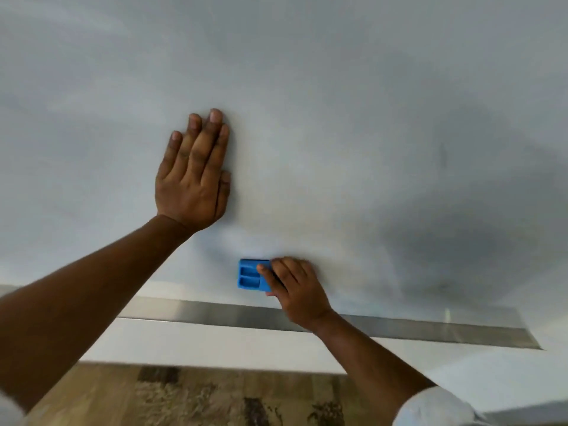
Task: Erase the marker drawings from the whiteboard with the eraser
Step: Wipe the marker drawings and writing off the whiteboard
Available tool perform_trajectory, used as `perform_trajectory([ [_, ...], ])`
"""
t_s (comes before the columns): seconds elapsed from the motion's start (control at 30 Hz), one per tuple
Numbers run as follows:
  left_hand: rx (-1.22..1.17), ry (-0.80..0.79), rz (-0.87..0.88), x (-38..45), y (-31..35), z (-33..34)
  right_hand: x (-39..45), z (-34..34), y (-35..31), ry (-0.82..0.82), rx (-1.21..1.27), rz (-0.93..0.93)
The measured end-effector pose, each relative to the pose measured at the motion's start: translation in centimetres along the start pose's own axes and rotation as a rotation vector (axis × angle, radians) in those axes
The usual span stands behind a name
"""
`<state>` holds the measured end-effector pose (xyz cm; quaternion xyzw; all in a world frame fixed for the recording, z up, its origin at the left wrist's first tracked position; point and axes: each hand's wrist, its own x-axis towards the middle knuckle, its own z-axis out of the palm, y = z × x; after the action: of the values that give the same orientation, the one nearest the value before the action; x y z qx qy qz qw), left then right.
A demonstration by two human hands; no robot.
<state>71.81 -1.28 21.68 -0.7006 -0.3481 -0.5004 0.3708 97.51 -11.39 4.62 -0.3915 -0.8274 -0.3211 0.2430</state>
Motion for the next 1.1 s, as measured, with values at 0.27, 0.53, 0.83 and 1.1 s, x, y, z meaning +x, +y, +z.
perform_trajectory([
  [0.27, 0.004, -0.035, 0.039, -0.1, -0.3, -0.2, -2.6, 2.0, -6.1, -0.246, 0.197, 0.169],
  [0.53, -0.174, -0.15, -0.003, 0.4, 1.3, -2.1, 0.8, -10.2, 0.8, 0.083, 0.542, 0.777],
  [0.83, -0.207, -0.139, 0.116, 7.7, 7.4, -1.3, 2.4, -17.9, 7.1, 0.565, 0.784, 1.148],
  [1.1, -0.181, -0.046, 0.165, 17.7, 16.4, 1.5, 2.9, -24.3, 16.9, 0.822, 0.549, 1.011],
])
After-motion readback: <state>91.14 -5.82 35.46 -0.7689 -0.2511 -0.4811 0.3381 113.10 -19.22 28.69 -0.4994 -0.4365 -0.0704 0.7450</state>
